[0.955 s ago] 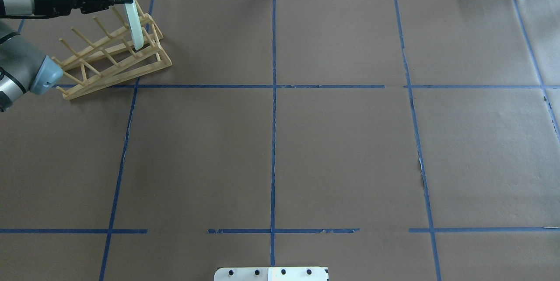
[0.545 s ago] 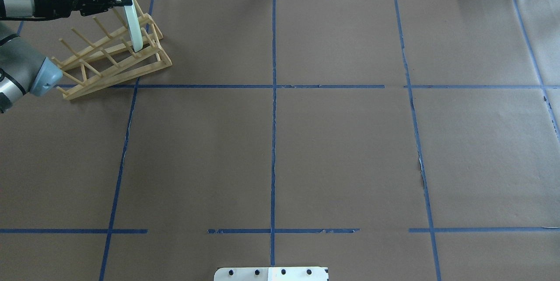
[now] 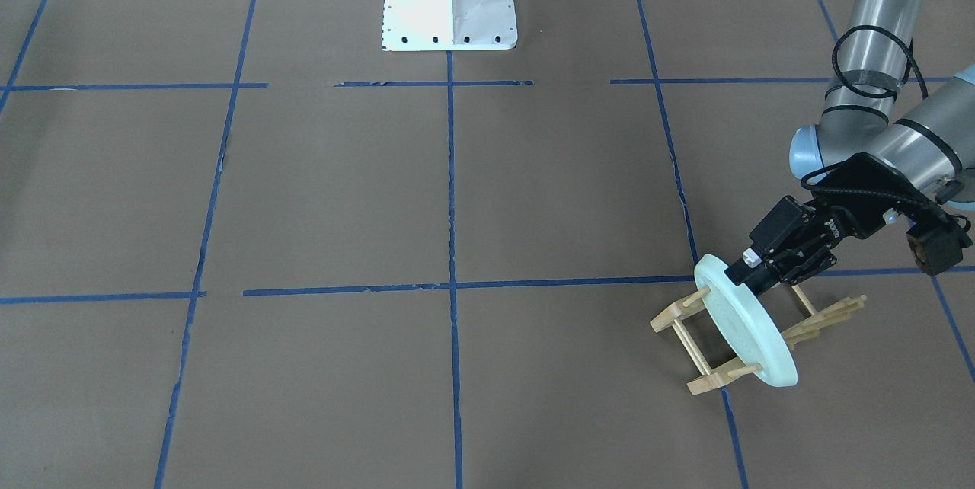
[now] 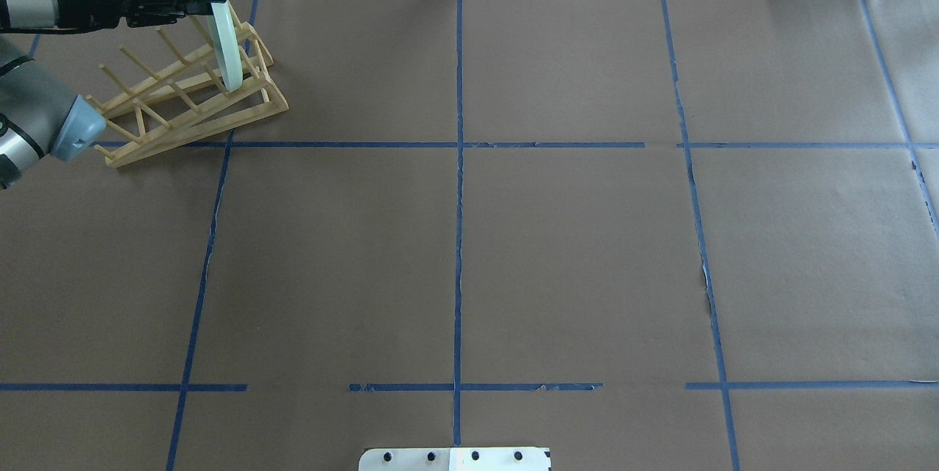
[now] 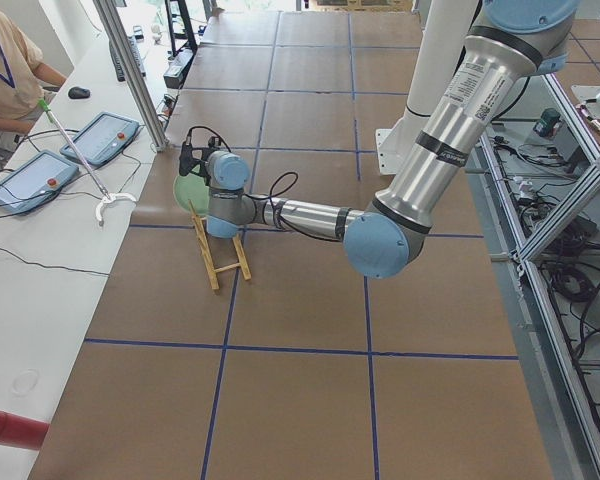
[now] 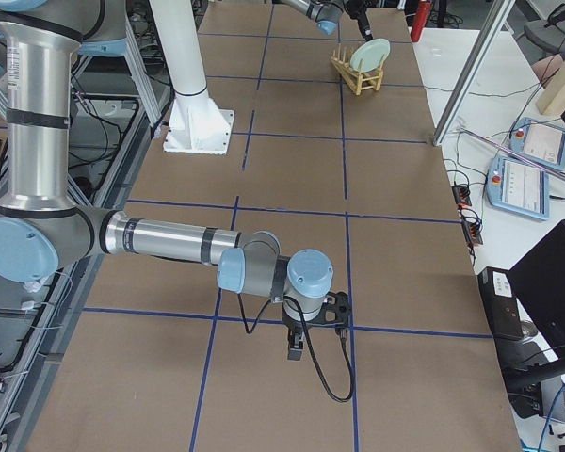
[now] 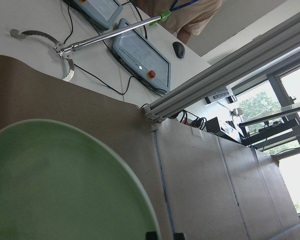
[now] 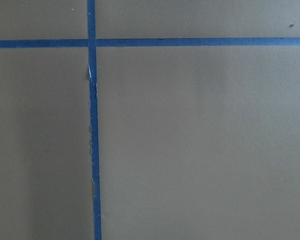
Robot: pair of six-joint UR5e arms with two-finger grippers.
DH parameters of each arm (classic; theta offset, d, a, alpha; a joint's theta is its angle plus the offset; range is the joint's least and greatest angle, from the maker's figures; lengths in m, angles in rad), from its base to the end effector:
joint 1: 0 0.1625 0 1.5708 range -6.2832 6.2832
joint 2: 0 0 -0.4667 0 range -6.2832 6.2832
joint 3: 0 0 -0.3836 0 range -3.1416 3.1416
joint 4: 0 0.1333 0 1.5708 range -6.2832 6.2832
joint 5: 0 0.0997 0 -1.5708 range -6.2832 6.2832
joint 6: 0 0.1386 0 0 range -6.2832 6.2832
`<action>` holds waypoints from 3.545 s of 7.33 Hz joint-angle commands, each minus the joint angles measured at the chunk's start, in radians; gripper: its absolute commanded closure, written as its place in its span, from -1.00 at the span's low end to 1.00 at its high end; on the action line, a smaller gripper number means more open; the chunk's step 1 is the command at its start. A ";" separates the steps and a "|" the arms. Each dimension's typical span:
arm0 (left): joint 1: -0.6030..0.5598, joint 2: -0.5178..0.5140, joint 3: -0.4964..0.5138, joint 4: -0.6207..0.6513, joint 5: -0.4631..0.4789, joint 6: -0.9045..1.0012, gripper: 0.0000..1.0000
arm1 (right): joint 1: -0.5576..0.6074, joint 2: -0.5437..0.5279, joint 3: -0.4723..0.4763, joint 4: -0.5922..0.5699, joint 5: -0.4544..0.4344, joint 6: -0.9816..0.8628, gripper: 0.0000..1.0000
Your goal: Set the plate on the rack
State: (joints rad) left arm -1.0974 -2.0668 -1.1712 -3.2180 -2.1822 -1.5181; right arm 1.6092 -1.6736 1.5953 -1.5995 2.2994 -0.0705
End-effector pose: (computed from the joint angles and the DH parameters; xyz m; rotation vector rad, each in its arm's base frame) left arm 0.2707 -0.6463 0.4183 0.5335 1.6331 -0.2422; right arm 0.0572 -0.4207 0.7702 -0.0625 -0.7323 0.0083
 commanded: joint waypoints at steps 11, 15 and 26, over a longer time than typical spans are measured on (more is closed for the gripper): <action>-0.480 0.229 -0.237 1.100 -0.119 1.222 -1.00 | 0.000 0.000 0.000 0.000 0.000 0.000 -1.00; -0.610 0.326 -0.318 1.756 -0.131 1.808 -1.00 | 0.000 0.000 0.000 0.000 0.000 0.000 -1.00; -0.538 0.473 -0.459 1.622 -0.202 1.720 -1.00 | 0.000 0.000 0.000 0.000 0.000 0.002 -1.00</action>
State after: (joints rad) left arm -1.6646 -1.5901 -1.6123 -1.6115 -2.3815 0.2689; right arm 1.6091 -1.6736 1.5953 -1.5988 2.2995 -0.0703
